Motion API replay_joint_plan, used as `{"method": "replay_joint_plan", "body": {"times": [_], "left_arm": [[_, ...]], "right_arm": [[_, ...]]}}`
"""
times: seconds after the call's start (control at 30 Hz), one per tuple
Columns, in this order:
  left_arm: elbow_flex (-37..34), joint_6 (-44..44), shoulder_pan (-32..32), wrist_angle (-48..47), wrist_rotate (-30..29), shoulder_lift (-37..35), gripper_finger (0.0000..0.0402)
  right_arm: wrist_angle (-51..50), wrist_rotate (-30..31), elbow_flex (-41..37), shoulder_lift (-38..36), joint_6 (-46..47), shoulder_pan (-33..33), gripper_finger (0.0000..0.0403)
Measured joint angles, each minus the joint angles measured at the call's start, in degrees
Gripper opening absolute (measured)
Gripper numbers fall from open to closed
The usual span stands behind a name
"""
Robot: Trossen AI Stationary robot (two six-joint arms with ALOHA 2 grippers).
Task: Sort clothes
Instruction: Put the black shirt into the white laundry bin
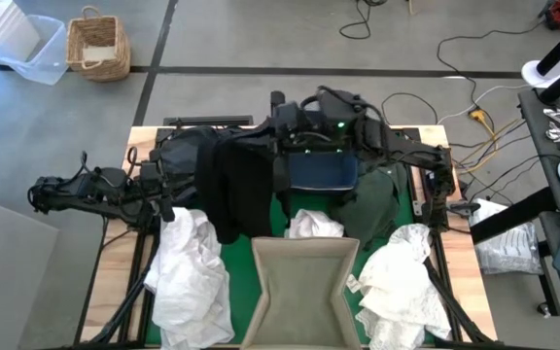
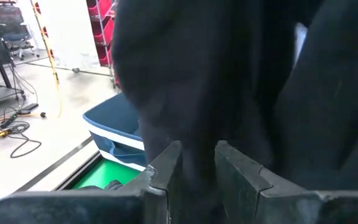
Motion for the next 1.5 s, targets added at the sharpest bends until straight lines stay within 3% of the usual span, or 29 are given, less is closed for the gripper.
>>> {"method": "replay_joint_plan", "body": {"times": [0.4,0.87,1.5], "left_arm": [[0.0,0.2,0.0,-0.1,0.0,0.0,0.0077],[0.0,1.7,0.0,1.0,-0.4,0.0,0.0077],[0.0,0.2,0.0,1.8,-0.5,0.0,0.0077]], "right_arm": [[8.2,-0.2,0.0,-3.5,2.1,0.0,0.0009],[15.1,-0.2,0.0,-6.2,16.6,1.3,0.0009],[18.9,-1.8,0.0,-8.6,7.3,20.8,0.0011]]}}
